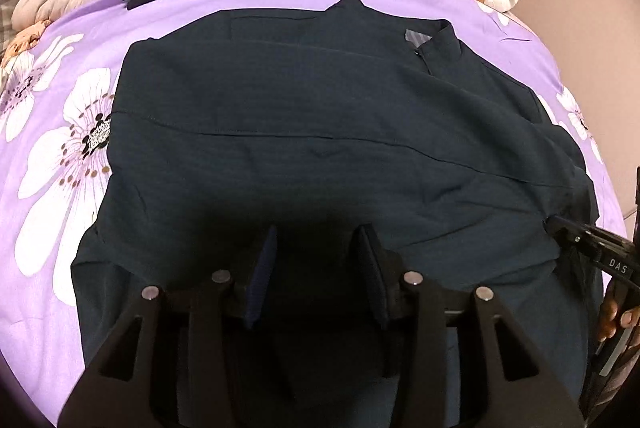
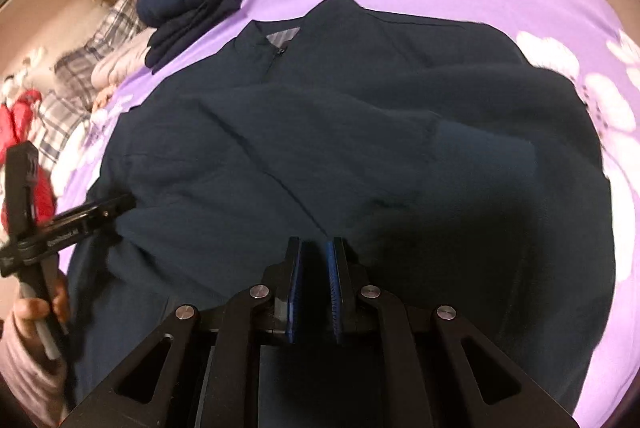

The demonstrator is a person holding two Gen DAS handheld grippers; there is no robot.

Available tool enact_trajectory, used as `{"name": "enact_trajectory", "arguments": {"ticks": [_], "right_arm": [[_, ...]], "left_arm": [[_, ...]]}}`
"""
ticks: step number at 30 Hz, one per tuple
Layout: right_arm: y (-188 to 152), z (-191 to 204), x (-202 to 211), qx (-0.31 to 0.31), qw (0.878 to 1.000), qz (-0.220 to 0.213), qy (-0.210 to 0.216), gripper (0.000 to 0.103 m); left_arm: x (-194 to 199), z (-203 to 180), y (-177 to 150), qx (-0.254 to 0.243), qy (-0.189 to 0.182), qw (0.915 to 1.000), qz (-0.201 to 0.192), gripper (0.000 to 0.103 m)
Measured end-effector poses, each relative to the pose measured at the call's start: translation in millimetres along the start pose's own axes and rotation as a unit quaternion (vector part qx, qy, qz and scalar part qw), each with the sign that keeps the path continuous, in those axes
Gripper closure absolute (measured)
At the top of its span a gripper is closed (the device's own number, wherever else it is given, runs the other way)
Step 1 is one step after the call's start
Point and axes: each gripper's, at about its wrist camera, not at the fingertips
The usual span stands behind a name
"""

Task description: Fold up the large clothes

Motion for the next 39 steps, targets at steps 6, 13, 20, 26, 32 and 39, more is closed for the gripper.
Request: {"name": "enact_trajectory", "arguments": {"ticks": [6,13,20,26,32,39], "right_arm": [[-15,9,38,-0.021,1.000,-0.011,0.004,0.092],[-77,31,84,-0.022,1.000,-0.017,0.006,0.067],[-122,61,102,-0.024,0.999,-0.018,0.015,0.053],[-134,89,81,-0.008,1.000,-0.006,0.021,0.052],[-142,105,66,0.046,0.998,0.026,-0.017,0.048],[-140,96,68,0.015,1.000,0.023,-0.003,0.048]], "left_arm": [[42,7,-24,0.022,0.007,0.9997,-0.007,0.046],[109,16,-100,0.019,0.002,0.9995,-0.025,0.010],[151,27,-172,0.041,-0.009,0.9985,-0.036,0.001],[150,23,-201,0.044,0.004,0.9987,-0.024,0.001],[135,32,-227,0.032,0.050,0.9982,0.008,0.001],[135,36,-242,0.017,0.062,0.9979,0.002,0.000]]}}
Point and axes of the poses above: each gripper's, at about its wrist camera, not at the fingertips, and x roughly against the way its jaws point, z to its left, y to its top, and after that the axes turned 8 degrees about x, right-handed
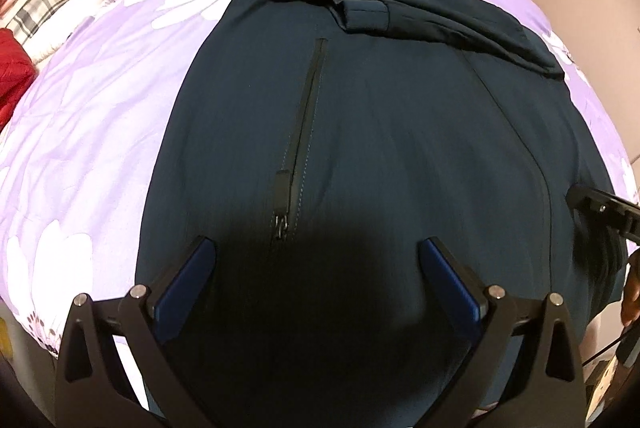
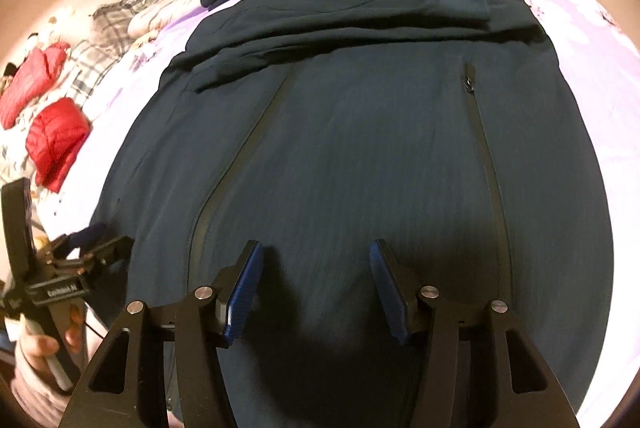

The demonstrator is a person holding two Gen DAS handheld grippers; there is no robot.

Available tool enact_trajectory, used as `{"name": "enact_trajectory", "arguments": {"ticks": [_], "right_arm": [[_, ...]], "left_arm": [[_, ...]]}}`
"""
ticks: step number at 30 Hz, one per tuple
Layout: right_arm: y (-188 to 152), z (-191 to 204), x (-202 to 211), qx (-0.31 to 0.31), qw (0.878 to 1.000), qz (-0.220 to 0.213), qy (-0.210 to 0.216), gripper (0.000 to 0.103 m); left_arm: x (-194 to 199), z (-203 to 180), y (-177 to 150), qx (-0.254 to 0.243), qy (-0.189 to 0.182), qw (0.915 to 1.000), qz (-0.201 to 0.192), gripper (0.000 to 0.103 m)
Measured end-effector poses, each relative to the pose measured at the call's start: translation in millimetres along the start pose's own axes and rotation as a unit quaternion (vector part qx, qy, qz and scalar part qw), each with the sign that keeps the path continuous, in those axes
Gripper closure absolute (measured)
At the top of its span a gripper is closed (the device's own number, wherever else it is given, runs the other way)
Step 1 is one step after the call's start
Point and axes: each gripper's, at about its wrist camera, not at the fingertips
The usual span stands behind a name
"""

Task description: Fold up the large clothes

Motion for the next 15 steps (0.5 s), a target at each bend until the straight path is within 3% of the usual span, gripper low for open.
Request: {"name": "enact_trajectory", "arguments": {"ticks": [15], "right_arm": [[-35,-21,20,-0.068,0.997,0.002,0.034,0.048]], "left_arm": [[3,10,-2,0.030,-0.024,0.9992,0.010,0.000]]}}
Point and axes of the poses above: each gripper's, at about its wrist camera, not at the fingertips, and x roughly against the way its jaws point, z to its left, y to its top, and after that the axes turned 8 degrees about x, right-handed
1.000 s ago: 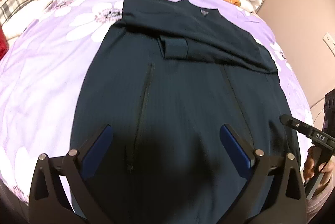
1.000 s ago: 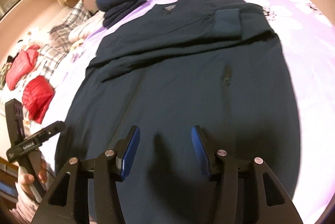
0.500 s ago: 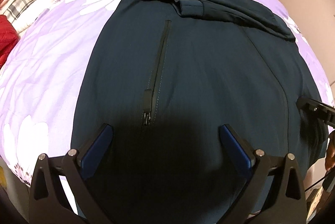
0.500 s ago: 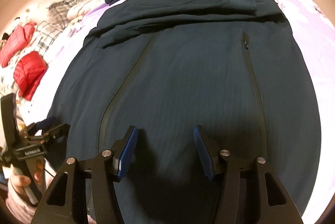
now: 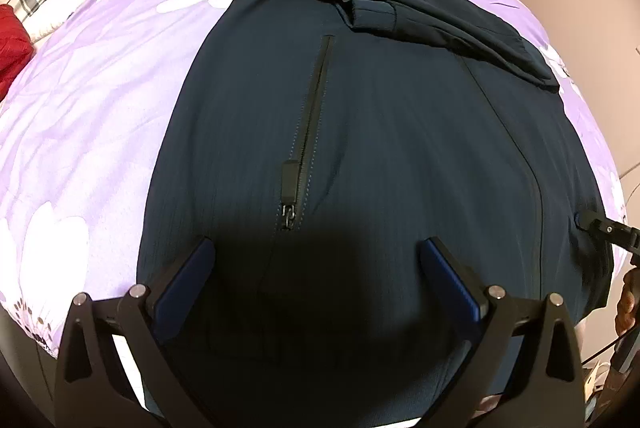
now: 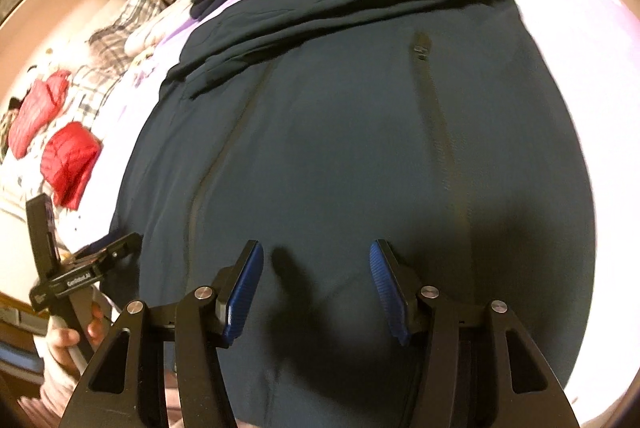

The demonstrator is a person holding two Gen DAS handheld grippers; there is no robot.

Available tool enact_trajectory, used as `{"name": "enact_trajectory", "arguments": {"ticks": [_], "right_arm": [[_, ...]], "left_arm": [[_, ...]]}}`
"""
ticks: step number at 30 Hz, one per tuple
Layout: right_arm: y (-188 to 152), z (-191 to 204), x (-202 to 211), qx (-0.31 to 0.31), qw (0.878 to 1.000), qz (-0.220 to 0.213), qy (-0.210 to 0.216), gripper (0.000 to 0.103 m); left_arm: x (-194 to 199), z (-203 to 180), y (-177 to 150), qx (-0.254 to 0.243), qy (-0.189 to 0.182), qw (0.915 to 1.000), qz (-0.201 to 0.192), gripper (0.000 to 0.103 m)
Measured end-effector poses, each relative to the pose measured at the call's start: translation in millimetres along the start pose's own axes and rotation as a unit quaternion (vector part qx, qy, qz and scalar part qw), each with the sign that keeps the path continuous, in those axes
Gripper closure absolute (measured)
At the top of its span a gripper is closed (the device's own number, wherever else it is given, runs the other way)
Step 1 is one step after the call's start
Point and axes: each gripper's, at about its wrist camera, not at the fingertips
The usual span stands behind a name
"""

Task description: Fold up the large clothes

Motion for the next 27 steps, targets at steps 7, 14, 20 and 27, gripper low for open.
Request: {"name": "enact_trajectory", "arguments": {"ticks": [7,14,20,27], "right_arm": [[-6,-13,9,-0.035,0.999,-0.005,0.005,0.048],[-12,-26,20,-0.053,0.999,-0.007,0.002,0.048],[-13,-33,39,-0.063,0.997,-0.021,-0.026,0.048],[-14,-63,70,-0.094,0.993,-0.062,-0.043,0.047]], "left_arm": [[3,7,2,0.031,-0.022,0.9993,0.001,0.000],[9,20,5,0.052,-0.079,0.9955,0.009,0.000],[38,40,6,0.099,-0.112,0.9886,-0.017,0.000],[89,82,9,0.120,-0.128,0.9813,-0.078,0.000]]}}
Point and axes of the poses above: each gripper's, at about its wrist camera, not at the fingertips, and x roughly against the way its jaws point, z to its left, y to its top, and after that the axes turned 8 degrees about x, right-handed
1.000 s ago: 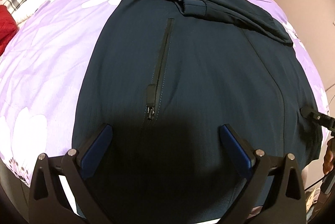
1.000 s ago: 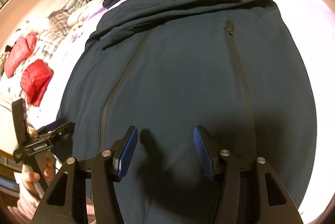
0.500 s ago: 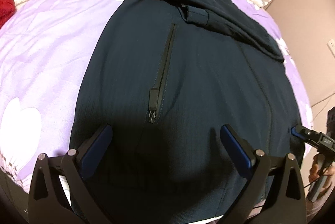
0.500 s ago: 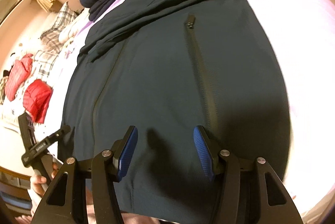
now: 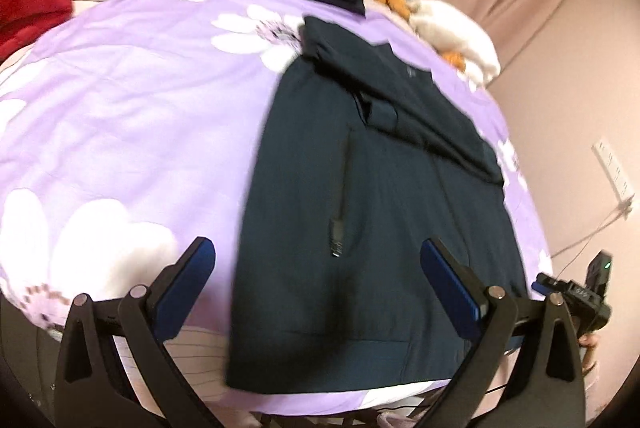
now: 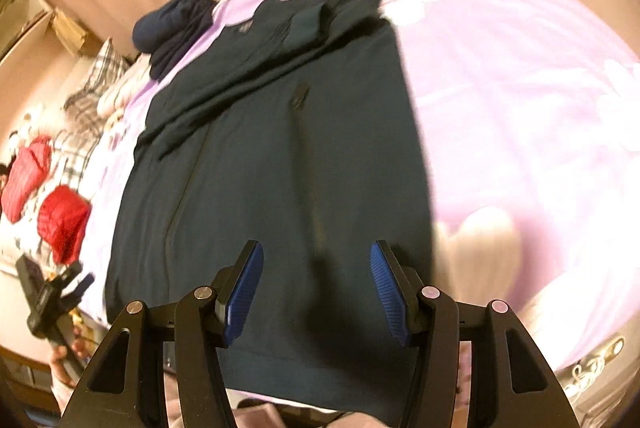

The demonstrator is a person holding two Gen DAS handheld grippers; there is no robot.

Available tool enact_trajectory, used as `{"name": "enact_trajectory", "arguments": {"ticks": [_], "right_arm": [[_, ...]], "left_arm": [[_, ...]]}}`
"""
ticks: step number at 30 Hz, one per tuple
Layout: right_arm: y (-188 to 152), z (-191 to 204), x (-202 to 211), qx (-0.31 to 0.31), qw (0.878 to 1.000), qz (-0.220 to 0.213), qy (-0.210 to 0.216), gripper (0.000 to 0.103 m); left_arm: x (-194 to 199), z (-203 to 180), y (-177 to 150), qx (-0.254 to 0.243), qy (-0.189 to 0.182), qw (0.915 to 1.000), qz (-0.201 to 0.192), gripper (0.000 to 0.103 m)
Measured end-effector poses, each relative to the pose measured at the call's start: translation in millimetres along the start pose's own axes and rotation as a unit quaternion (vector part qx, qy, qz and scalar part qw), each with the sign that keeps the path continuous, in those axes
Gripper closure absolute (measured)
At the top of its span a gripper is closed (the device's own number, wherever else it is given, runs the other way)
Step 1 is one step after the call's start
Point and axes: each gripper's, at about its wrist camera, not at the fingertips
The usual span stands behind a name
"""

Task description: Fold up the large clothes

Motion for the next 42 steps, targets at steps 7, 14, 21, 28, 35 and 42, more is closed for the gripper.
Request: {"name": "enact_trajectory", "arguments": {"ticks": [7,14,21,28,35,42], "right_arm": [[1,-30,-8,-0.058,0.998,-0.013,0.038,0.047],[-15,-47,-20,-0.096,0.994,0.014,0.043,0.047],[-22,-56,-18,-0.102,0.989,0.026,0.102,0.039],[-8,-41,-44,-0.114,0.978,0.030,0.171,0.037],[3,-30,-57,-0.107,0.978,0.032,0.177,0.037],[-16,-38,-46,-0.098,0.971,0.051,0.211,0.037]], "left_arm": [[-9,38,6,0.078,-0.087,0.9926,0.034,0.000],[-37,33,-8,0.095,-0.101,0.9857,0.096,0.001],[-41,34,-12,0.086,-0.114,0.9831,0.115,0.001],[-64,23,0,0.077,-0.132,0.9800,0.127,0.001],[-80,9,10,0.066,-0.142,0.9767,0.146,0.001],[-71,2,-7,0.014,-0.100,0.9849,0.140,0.006]]}}
Point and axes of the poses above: each gripper's, at about its wrist camera, not at the fingertips, and x roughly against the way its jaws point, z to its left, y to its top, and after that the axes turned 8 degrees about x, right-handed
